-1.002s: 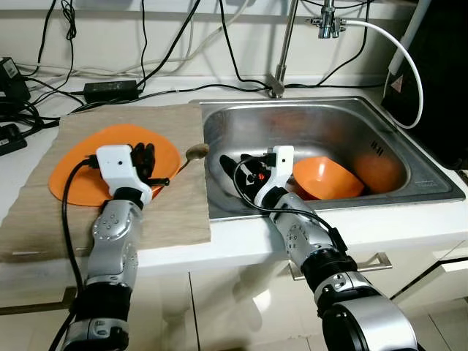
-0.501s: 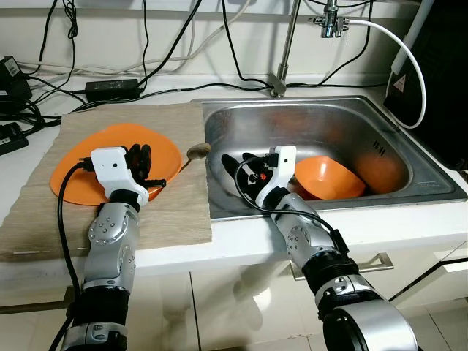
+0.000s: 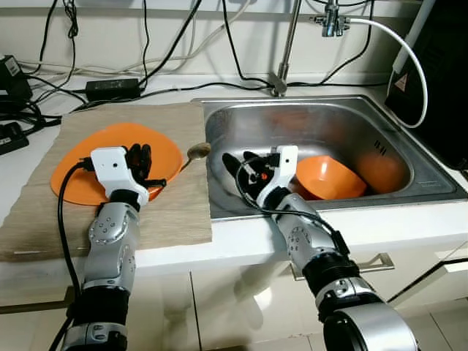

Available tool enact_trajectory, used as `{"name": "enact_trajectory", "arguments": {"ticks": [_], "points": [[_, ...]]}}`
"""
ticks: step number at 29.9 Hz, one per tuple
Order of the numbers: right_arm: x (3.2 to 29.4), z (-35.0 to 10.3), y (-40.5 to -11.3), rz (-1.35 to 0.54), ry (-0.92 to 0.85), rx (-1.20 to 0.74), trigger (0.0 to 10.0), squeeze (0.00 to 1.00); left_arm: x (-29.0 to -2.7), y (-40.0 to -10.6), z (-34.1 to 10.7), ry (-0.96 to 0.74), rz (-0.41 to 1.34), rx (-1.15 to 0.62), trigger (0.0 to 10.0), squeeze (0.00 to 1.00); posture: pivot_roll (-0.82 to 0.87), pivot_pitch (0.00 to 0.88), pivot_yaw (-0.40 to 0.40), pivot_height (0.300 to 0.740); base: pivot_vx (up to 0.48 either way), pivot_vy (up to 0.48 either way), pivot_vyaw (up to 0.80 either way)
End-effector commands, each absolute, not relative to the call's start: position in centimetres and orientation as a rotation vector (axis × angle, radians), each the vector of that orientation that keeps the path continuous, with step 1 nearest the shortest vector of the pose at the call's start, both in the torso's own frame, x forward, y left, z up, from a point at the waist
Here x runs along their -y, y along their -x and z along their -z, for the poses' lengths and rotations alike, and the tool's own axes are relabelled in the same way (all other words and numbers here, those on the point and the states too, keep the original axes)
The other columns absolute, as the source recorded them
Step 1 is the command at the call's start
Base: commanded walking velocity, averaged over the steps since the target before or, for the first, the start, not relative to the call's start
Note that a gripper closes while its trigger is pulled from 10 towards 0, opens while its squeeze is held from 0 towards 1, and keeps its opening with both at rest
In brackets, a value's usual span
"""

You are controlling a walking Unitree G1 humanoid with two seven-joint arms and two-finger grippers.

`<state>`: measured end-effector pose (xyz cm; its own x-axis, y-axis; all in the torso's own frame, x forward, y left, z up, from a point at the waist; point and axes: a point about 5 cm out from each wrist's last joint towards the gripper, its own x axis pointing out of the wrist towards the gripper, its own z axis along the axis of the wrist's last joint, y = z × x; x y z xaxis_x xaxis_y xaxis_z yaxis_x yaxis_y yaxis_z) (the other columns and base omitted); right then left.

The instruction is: Kitchen organization

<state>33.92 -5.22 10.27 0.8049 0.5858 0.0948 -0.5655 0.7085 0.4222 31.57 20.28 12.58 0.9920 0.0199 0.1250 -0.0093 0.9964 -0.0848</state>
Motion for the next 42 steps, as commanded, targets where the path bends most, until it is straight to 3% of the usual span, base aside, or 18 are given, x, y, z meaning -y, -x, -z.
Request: {"name": "enact_trajectory", "arguments": {"ticks": [1, 29, 33, 42], "points": [[12.1, -11.3, -33.1, -0.22, 0.131, 0.16, 10.0, 0.0, -20.3, -31.5, -11.7, 0.087, -0.012, 0.079, 10.0, 0.0, 0.0, 0.0, 0.015, 0.74, 0.0, 0.0, 0.0], [12.3, -10.9, -33.0, -0.214, 0.11, 0.134, 10.0, 0.0, -20.2, -31.4, -11.8, 0.092, -0.015, 0.087, 10.0, 0.0, 0.0, 0.0, 0.0, 0.74, 0.0, 0.0, 0.0], [11.4, -12.0, -36.4, -0.273, -0.103, -0.081, 10.0, 0.0, -16.4, -33.3, -11.9, 0.297, 0.084, -0.114, 10.0, 0.0, -0.01, 0.0, 0.0, 0.74, 0.0, 0.0, 0.0], [12.1, -12.2, -36.3, -0.271, -0.064, -0.148, 10.0, 0.0, -15.6, -33.2, -12.1, 0.237, 0.055, -0.206, 10.0, 0.0, -0.01, 0.0, 0.0, 0.74, 0.0, 0.0, 0.0]]}}
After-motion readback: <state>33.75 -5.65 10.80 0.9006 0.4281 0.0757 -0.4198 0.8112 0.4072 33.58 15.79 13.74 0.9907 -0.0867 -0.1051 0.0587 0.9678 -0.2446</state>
